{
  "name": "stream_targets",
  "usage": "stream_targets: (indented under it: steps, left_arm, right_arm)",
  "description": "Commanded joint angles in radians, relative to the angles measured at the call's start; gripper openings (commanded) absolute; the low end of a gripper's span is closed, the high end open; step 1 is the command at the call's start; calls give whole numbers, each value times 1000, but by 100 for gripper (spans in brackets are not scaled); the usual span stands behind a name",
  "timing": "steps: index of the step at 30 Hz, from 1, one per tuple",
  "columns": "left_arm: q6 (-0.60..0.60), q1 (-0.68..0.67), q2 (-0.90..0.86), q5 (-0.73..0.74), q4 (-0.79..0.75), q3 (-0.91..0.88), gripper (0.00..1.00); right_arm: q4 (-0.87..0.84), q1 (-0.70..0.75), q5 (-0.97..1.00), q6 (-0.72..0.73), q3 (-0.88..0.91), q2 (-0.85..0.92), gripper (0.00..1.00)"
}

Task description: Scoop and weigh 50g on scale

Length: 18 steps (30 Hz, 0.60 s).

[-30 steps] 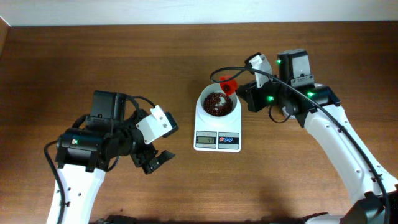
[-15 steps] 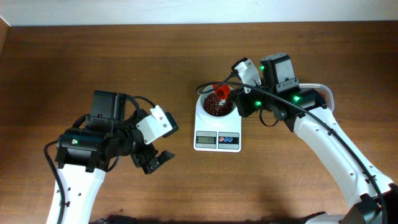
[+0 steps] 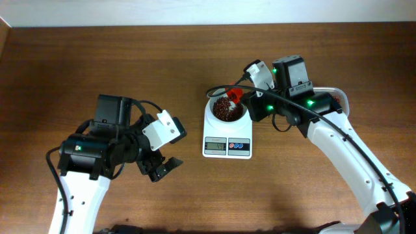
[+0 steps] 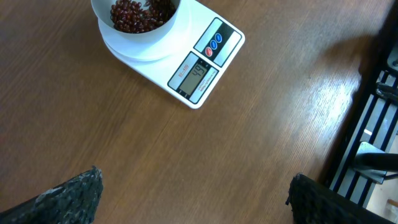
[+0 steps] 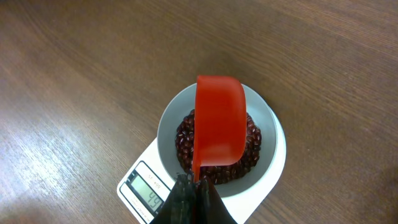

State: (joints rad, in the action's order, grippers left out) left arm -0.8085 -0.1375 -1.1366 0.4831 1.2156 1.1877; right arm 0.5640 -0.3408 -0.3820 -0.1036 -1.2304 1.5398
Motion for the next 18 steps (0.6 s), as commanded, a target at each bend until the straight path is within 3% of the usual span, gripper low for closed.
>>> stream_targets:
  steps: [1,18]
  left_arm:
    - [-16,5,8,18,2,19,99]
    - [-16,5,8,18,2,19,99]
  right_arm:
    - [-4,1,-18,8,-15,-7,4]
    - [-29,6,-36,8,-15,-6,4]
